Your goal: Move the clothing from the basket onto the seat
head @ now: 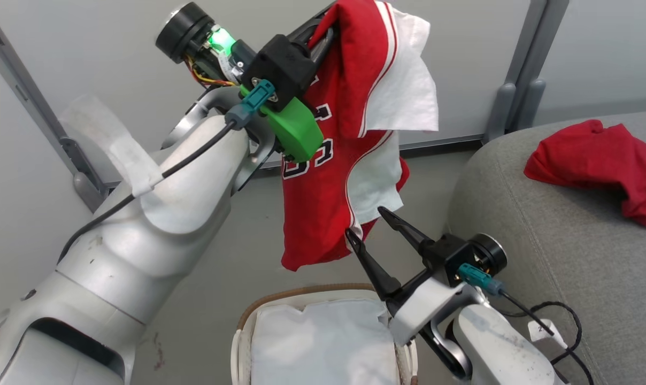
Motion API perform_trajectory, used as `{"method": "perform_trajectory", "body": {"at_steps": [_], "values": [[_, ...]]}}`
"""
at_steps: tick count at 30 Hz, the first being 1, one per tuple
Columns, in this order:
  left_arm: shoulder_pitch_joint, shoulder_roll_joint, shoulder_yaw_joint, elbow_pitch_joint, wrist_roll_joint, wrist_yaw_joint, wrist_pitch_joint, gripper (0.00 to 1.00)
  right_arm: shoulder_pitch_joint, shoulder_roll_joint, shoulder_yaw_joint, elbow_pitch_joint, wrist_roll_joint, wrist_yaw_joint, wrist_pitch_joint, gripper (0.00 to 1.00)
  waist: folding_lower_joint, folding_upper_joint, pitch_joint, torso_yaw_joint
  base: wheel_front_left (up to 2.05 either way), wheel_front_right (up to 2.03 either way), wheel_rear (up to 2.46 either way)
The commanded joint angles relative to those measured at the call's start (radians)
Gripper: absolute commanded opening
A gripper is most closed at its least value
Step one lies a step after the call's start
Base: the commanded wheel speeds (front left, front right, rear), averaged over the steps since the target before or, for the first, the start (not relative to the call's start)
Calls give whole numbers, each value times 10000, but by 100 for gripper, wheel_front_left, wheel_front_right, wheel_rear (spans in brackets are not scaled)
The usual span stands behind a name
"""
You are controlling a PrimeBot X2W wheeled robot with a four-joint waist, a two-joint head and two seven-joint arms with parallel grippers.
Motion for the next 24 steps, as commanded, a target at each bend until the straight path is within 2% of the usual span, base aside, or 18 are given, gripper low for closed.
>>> {"method": "perform_trajectory", "body": {"at_steps": [1, 9, 24], "values": [[-231, -111, -75, 54, -99, 8, -20, 0, -265, -47, -26, 82, 104, -14, -46, 100, 1, 0, 1, 183, 0, 0, 0], [-356, -379, -418, 197, -459, 8, -91, 0, -939, -40, -250, 397, 146, -14, -47, 100, 1, 0, 44, 515, 0, 0, 0], [-580, -349, -439, 513, -604, 58, -172, 0, -141, -47, 781, 371, 439, -14, -46, 100, 1, 0, 150, 581, 0, 0, 0]]}}
